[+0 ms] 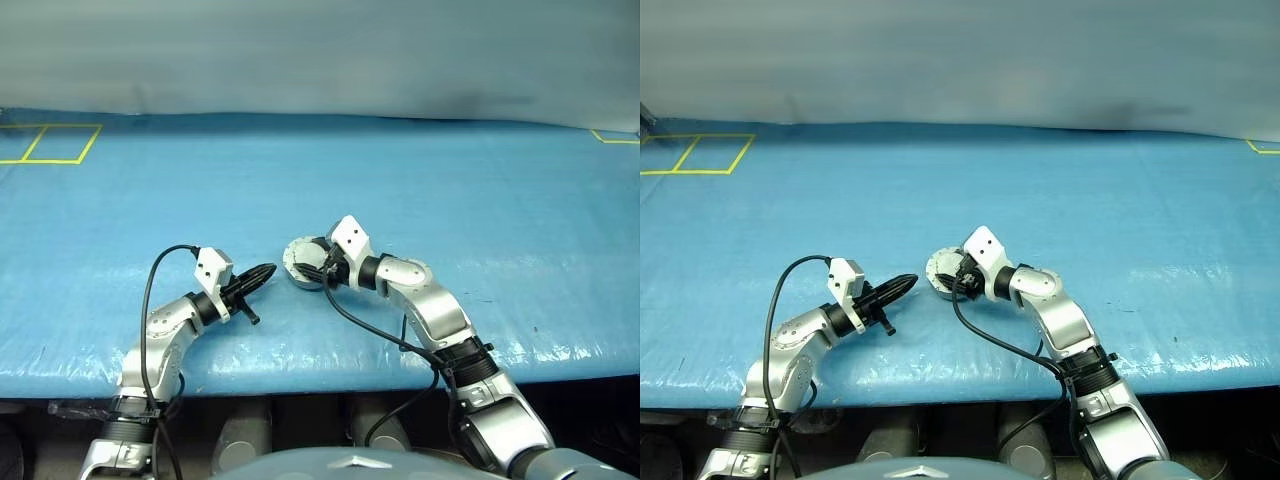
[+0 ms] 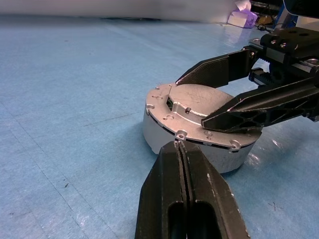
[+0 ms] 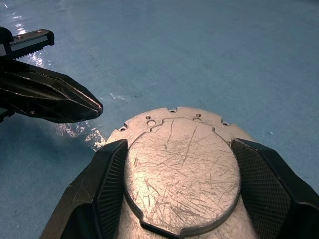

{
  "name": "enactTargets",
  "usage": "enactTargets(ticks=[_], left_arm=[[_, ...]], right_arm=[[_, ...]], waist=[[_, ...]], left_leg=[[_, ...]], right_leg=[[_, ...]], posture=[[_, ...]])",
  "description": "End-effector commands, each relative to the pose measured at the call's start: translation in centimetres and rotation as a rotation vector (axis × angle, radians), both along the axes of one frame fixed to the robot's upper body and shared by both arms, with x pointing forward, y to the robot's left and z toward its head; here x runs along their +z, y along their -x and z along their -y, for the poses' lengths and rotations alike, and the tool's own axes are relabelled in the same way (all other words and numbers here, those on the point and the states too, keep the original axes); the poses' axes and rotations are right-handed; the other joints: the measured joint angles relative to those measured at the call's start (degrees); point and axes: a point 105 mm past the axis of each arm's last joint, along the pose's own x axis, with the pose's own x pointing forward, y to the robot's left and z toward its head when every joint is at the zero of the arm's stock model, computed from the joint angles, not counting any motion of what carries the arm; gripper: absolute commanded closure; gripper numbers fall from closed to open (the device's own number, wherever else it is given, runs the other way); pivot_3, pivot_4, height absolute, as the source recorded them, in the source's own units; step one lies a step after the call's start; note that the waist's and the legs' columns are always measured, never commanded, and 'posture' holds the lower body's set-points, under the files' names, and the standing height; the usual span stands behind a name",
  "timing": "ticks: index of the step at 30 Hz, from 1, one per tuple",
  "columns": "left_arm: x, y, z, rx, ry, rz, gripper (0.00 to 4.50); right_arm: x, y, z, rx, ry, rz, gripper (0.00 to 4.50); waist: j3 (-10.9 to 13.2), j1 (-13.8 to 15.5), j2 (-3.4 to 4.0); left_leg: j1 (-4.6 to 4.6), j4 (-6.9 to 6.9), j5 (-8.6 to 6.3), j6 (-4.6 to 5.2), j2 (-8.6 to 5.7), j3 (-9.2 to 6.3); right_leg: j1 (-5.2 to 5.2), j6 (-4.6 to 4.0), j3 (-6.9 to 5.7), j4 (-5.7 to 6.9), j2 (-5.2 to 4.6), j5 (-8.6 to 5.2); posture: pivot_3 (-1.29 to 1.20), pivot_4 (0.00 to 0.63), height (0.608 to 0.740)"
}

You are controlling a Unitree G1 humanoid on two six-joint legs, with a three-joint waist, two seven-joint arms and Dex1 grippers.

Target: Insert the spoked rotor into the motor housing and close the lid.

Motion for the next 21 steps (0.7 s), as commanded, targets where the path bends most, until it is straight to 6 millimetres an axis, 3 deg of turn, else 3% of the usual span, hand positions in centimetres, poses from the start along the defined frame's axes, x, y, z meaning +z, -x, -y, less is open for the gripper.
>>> enactTargets(ticks=[1,10,15,21], left_arm=[[0.9,-0.1,0.2,-0.011,0.008,0.037,4.50],[0.8,-0.1,0.3,-0.016,0.014,0.032,4.50],[0.7,-0.1,0.4,-0.016,0.013,0.030,4.50],[0.8,-0.1,0.4,-0.015,0.011,0.033,4.50]], right_arm=[[-2.8,0.6,1.1,-0.022,0.054,-0.096,1.46],[-3.2,0.3,1.8,-0.045,0.105,-0.089,1.46],[-1.8,0.5,1.0,-0.064,-0.075,-0.186,1.46],[-1.5,0.5,1.2,-0.055,-0.002,-0.133,1.46]], waist=[[0.0,0.0,0.00],[-0.1,0.1,-0.03],[-0.1,0.2,-0.04],[-0.1,0.2,-0.04]], left_leg=[[0.00,0.00,0.00,0.00,0.00,0.00],[0.00,0.00,0.00,0.00,-0.01,0.00],[-0.02,0.01,0.00,0.00,0.00,-0.01],[-0.06,-0.09,-0.01,0.00,-0.02,-0.01]], right_leg=[[0.00,0.00,0.00,0.00,0.00,0.00],[0.01,0.00,0.00,-0.02,-0.01,0.00],[0.01,0.00,-0.01,-0.01,-0.01,0.00],[-0.05,-0.01,-0.01,-0.07,-0.02,-0.01]], posture=[[0.00,0.150,0.740],[0.00,0.150,0.740],[0.00,0.150,0.740],[0.00,0.150,0.740]])
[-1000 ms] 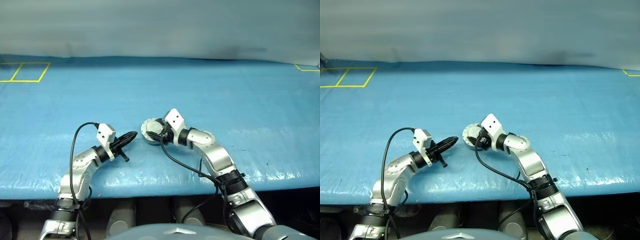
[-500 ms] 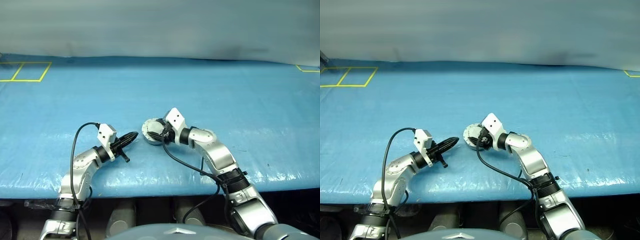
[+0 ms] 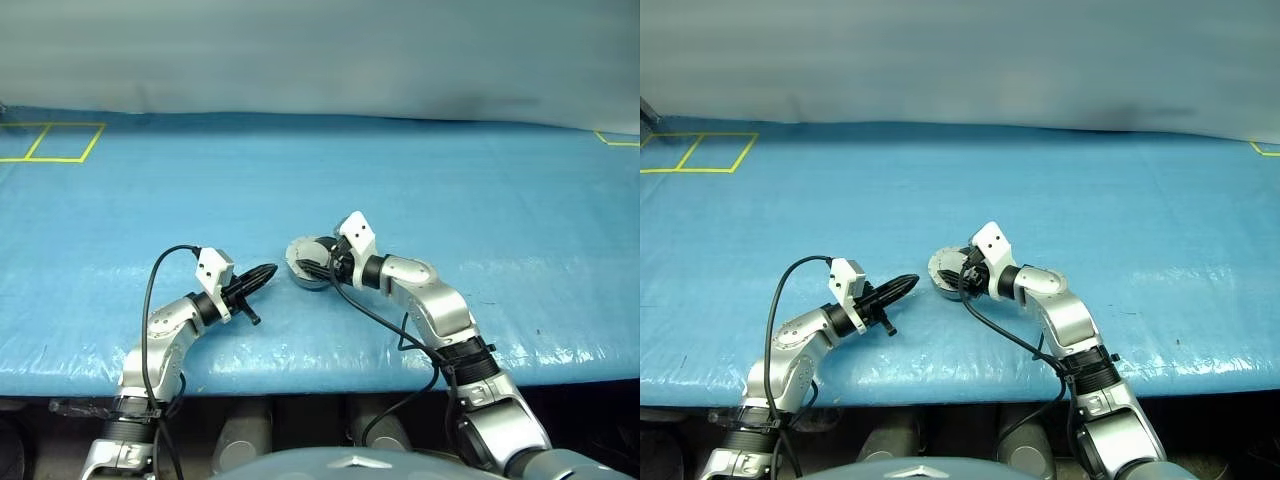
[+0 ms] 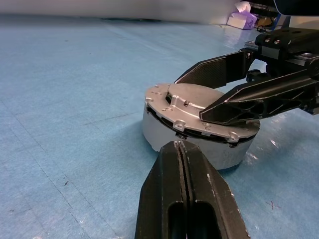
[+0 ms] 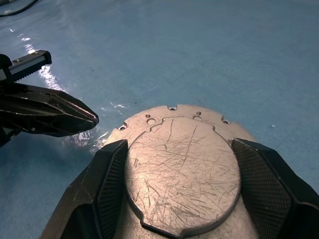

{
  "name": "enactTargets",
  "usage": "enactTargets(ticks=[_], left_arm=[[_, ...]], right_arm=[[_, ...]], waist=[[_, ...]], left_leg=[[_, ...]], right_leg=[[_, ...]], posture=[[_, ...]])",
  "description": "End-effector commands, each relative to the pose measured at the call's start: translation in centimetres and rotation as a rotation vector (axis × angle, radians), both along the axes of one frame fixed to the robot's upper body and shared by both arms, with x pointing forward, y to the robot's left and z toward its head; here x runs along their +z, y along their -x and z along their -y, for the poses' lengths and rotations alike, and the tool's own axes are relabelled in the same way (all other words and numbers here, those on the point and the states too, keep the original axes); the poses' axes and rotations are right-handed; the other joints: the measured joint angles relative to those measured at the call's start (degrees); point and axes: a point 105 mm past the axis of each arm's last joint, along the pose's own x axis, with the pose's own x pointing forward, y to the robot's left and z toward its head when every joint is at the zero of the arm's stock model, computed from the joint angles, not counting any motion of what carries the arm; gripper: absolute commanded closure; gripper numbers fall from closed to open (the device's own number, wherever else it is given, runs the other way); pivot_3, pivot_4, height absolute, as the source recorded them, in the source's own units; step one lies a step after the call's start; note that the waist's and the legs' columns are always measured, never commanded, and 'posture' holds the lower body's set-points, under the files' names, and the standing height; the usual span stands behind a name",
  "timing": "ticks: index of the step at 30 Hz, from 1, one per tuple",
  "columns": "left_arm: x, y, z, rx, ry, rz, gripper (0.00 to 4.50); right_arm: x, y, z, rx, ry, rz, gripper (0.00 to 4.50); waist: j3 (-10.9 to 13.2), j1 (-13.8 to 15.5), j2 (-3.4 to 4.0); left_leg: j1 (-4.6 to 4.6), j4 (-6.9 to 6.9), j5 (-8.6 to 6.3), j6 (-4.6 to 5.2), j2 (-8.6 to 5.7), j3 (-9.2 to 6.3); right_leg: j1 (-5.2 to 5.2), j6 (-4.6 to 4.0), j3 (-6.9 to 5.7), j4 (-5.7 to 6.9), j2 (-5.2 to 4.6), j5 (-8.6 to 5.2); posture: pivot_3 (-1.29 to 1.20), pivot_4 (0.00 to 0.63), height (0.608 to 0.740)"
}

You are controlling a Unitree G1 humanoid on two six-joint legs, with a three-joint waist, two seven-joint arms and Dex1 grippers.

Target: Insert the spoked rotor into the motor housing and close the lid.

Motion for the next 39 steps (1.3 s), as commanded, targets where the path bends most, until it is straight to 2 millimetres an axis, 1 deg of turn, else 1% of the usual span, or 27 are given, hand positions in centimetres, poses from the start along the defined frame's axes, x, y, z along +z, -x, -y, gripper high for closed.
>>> enactTargets(ticks=[1,4,11,13,17,23,27,35,39], left_arm=[[0.8,-0.2,0.2,-0.010,0.005,0.035,4.50],[0.8,-0.2,0.2,-0.010,0.004,0.035,4.50],[0.7,-0.2,0.3,-0.010,0.005,0.034,4.50],[0.7,-0.2,0.3,-0.010,0.005,0.034,4.50],[0.6,-0.2,0.4,-0.009,0.007,0.032,4.50],[0.5,-0.1,0.6,-0.014,0.009,0.028,4.50],[0.4,-0.1,0.6,-0.015,0.009,0.026,4.50],[0.4,-0.1,0.7,-0.022,0.008,0.026,4.50],[0.4,-0.1,0.8,-0.024,0.008,0.027,4.50]], right_arm=[[-1.9,0.6,0.7,-0.003,0.092,-0.044,1.46],[-2.0,0.7,0.8,0.018,0.145,-0.024,1.46],[-1.8,0.5,0.9,-0.005,0.163,-0.012,1.46],[-1.4,0.5,0.8,-0.009,0.137,-0.012,1.46],[0.6,0.4,0.0,-0.011,0.020,-0.012,1.46],[2.0,0.4,-0.4,-0.008,-0.045,-0.012,1.46],[1.9,0.6,-0.2,0.020,0.019,0.016,1.46],[1.5,0.5,0.1,0.008,0.050,0.015,1.46],[0.4,0.1,0.5,-0.028,0.093,-0.001,1.46]], waist=[[0.0,0.0,0.00],[0.0,0.1,0.00],[0.0,0.2,0.00],[0.0,0.2,0.00],[0.0,0.1,0.00],[0.0,0.0,0.02],[0.0,0.0,0.02],[0.1,0.0,0.01],[0.1,0.0,0.01]], left_leg=[[0.00,-0.01,0.00,0.00,0.00,0.00],[0.00,-0.01,0.00,0.00,-0.01,0.00],[-0.01,0.00,0.00,0.00,-0.03,0.00],[-0.01,0.00,0.00,0.00,-0.03,0.00],[-0.02,0.01,0.00,0.00,-0.02,0.00],[-0.11,-0.02,0.00,0.00,-0.02,0.00],[-0.12,-0.06,0.00,0.00,-0.02,0.00],[-0.13,-0.06,0.00,0.00,-0.02,0.00],[-0.12,-0.06,0.00,0.00,-0.02,0.00]], right_leg=[[0.00,0.00,0.00,0.00,0.00,0.00],[0.00,0.00,-0.01,-0.01,-0.02,-0.01],[0.00,0.00,-0.01,-0.02,-0.03,-0.02],[0.00,0.00,-0.01,-0.02,-0.03,-0.02],[-0.01,-0.01,-0.01,-0.02,-0.03,-0.02],[-0.12,0.00,-0.01,-0.02,-0.03,-0.01],[-0.14,0.00,-0.02,-0.02,-0.03,-0.01],[-0.14,-0.01,-0.02,-0.04,-0.03,-0.02],[-0.14,-0.01,-0.02,-0.04,-0.03,-0.02]], posture=[[0.00,0.150,0.740],[0.00,0.150,0.740],[0.00,0.150,0.740],[0.00,0.150,0.740],[0.00,0.150,0.740],[0.00,0.150,0.740],[0.00,0.150,0.740],[0.00,0.150,0.740],[0.00,0.150,0.740]])
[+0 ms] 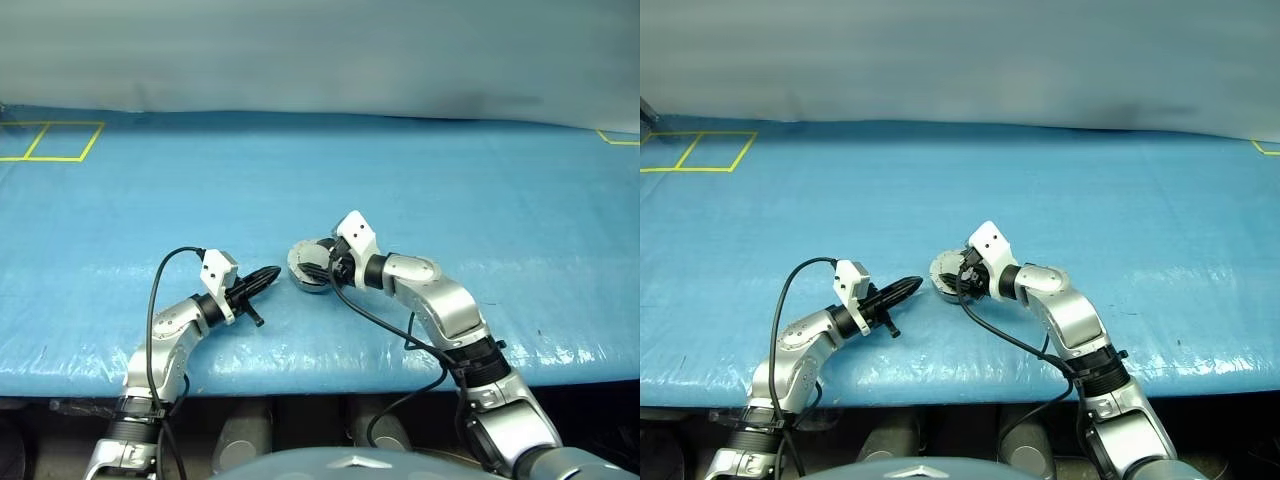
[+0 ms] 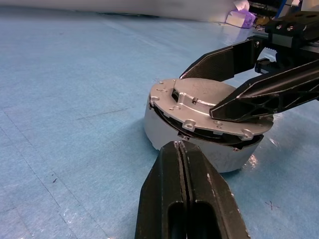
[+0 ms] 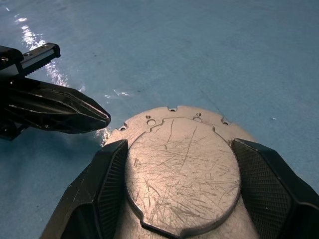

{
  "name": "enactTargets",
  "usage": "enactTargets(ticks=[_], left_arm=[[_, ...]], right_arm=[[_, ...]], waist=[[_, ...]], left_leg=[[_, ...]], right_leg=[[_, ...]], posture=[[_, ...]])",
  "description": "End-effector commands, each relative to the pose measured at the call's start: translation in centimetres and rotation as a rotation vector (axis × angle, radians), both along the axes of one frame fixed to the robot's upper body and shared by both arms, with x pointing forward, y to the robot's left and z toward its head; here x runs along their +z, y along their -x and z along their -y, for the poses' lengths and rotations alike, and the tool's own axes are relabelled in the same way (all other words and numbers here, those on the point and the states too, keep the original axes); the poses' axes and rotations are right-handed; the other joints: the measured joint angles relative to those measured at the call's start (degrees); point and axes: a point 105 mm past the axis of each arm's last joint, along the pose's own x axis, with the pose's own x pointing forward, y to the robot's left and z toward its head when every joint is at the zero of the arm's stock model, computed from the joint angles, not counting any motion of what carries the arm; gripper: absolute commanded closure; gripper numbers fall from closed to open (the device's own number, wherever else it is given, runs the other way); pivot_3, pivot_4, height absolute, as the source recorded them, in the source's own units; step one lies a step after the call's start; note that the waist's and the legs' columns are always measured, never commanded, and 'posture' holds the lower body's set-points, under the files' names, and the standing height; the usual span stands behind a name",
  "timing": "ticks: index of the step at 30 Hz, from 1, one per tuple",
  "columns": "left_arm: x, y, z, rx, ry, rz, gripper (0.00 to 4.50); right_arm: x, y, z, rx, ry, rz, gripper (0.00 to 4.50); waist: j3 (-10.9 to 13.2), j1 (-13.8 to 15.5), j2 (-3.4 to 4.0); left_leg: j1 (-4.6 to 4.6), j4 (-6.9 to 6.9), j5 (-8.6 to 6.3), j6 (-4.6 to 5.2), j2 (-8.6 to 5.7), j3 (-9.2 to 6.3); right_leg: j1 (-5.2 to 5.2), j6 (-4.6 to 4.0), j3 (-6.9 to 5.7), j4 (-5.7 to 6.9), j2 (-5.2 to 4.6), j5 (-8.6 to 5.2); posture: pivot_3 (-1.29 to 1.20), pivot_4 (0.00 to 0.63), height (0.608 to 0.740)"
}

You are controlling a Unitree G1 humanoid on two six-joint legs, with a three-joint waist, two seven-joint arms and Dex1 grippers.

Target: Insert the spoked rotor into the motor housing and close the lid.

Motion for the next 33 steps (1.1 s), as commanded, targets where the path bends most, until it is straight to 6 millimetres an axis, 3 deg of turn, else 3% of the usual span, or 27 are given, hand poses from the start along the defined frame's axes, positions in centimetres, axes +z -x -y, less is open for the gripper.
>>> enactTargets(ticks=[1,10,18,27,33], left_arm=[[0.8,-0.2,0.3,-0.014,0.001,0.041,4.50],[0.9,-0.2,0.2,-0.010,0.000,0.040,4.50],[1.0,-0.1,0.3,-0.010,0.015,0.038,4.50],[2.4,-1.6,1.7,0.015,0.128,0.045,4.50],[1.5,-2.8,3.2,-0.012,0.073,0.027,4.50]], right_arm=[[-0.8,-0.4,0.4,-0.027,0.050,0.007,1.46],[-2.2,-0.3,0.7,-0.030,0.101,-0.014,1.46],[-5.3,-0.5,2.4,-0.078,0.266,-0.020,1.46],[-5.2,-0.5,2.3,-0.078,0.243,-0.024,1.46],[-4.7,-0.4,2.0,-0.077,0.231,-0.008,1.46]], waist=[[0.0,0.0,0.00],[0.0,-0.1,-0.01],[-0.1,-0.1,-0.04],[-0.3,0.3,-0.03],[-0.5,0.3,0.14]], left_leg=[[0.00,0.00,0.00,0.00,0.00,0.00],[0.05,0.09,0.00,0.00,0.01,0.00],[0.19,0.13,0.00,-0.01,0.01,0.00],[0.30,0.24,-0.12,-0.19,0.10,-0.01],[0.28,0.32,-0.01,-0.03,0.19,0.00]], right_leg=[[0.00,0.00,0.00,0.00,0.00,0.00],[0.07,0.00,0.00,0.05,0.00,0.00],[0.16,0.00,0.00,0.05,0.00,0.00],[0.15,0.00,-0.16,0.02,-0.06,-0.01],[0.17,0.00,-0.34,0.05,-0.04,0.00]], posture=[[0.00,0.150,0.740],[0.00,0.150,0.740],[0.00,0.150,0.740],[0.00,0.150,0.740],[0.00,0.150,0.740]])
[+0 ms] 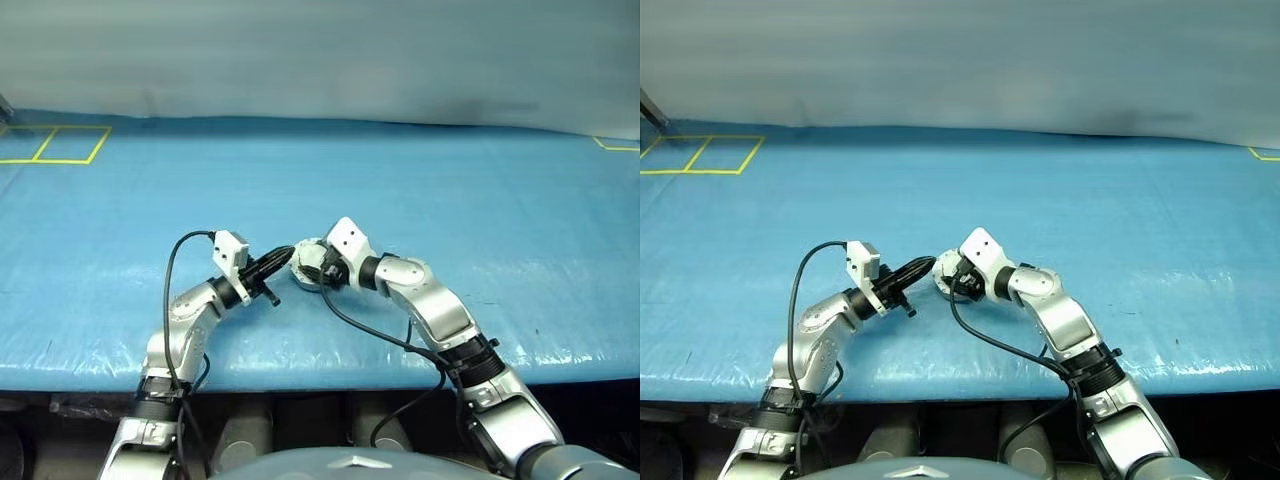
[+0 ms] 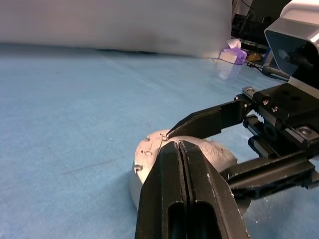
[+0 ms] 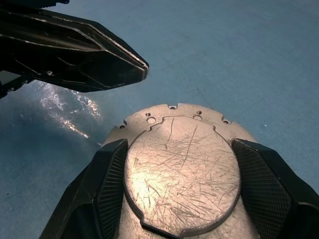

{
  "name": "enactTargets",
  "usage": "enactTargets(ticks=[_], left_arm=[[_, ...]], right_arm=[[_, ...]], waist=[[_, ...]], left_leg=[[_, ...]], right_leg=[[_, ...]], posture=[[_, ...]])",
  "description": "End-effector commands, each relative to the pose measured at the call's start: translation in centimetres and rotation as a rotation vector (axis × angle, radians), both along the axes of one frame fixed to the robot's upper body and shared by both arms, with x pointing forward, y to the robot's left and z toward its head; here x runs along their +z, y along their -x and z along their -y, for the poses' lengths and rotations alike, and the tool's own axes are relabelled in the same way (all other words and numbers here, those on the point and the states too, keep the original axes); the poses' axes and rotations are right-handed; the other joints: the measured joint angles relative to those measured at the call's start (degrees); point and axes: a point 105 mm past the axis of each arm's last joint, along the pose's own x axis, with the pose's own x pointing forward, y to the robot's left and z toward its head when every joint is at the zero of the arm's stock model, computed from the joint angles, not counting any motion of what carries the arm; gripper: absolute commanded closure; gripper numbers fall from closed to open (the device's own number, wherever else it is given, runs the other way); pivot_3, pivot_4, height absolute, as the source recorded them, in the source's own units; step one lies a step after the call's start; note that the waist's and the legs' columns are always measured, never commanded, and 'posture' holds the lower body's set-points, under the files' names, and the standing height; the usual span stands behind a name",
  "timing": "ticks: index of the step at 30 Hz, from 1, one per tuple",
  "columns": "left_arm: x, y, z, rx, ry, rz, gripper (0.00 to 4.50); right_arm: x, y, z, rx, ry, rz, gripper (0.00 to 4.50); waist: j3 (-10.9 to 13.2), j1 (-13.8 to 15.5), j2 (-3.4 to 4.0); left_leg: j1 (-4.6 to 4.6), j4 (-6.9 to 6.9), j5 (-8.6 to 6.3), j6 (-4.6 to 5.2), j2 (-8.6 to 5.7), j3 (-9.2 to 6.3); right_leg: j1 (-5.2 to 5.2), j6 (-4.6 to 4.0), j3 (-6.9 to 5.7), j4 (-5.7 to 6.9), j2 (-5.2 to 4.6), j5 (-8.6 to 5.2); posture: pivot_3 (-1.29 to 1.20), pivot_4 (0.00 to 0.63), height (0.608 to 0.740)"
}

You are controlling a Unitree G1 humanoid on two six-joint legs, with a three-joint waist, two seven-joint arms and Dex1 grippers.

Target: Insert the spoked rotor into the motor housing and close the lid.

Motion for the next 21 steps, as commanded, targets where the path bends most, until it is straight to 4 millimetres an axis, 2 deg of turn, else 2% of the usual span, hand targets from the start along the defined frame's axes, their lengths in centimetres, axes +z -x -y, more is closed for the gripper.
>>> enactTargets(ticks=[1,7,17,18,20,21], left_arm=[[-0.6,-0.5,0.6,-0.008,-0.047,-0.002,4.50],[-2.1,-0.3,0.6,-0.026,-0.081,-0.057,4.50],[-3.2,0.7,0.6,-0.076,-0.120,-0.091,4.50],[-3.2,0.7,0.6,-0.076,-0.119,-0.089,4.50],[-3.1,0.7,0.6,-0.075,-0.118,-0.086,4.50],[-3.1,0.7,0.7,-0.074,-0.118,-0.084,4.50]], right_arm=[[-3.2,0.0,2.2,-0.090,0.097,-0.085,1.46],[-2.8,-0.2,2.4,-0.129,0.074,-0.068,1.46],[-1.9,0.1,2.0,-0.111,0.013,-0.072,1.46],[-1.9,0.1,2.0,-0.110,0.014,-0.071,0.72],[-1.5,0.0,2.1,-0.117,0.020,-0.040,0.15],[-1.0,-0.3,2.1,-0.133,0.016,-0.013,0.03]], waist=[[0.0,0.0,0.00],[0.0,0.0,-0.01],[0.0,0.2,-0.01],[0.0,0.2,-0.01],[0.0,0.3,-0.01],[0.0,0.3,-0.01]], left_leg=[[0.00,0.00,0.00,0.01,0.00,0.00],[-0.06,-0.05,0.01,0.02,0.01,-0.02],[-0.07,-0.03,-0.04,-0.07,0.02,-0.03],[-0.07,-0.04,-0.04,-0.06,0.02,-0.04],[-0.10,-0.06,-0.03,-0.04,0.01,-0.04],[-0.11,-0.09,-0.02,-0.03,0.01,-0.04]], right_leg=[[0.01,0.00,-0.01,0.01,0.00,0.00],[0.02,-0.01,-0.03,0.00,0.01,0.00],[-0.02,-0.01,-0.07,-0.08,-0.04,0.00],[-0.02,-0.01,-0.08,-0.08,-0.04,0.00],[-0.04,-0.01,-0.09,-0.10,-0.05,-0.01],[-0.04,-0.01,-0.09,-0.14,-0.05,-0.01]], posture=[[0.00,0.150,0.740],[0.00,0.150,0.740],[0.00,0.150,0.740],[0.00,0.150,0.740],[0.00,0.150,0.740],[0.00,0.150,0.740]])
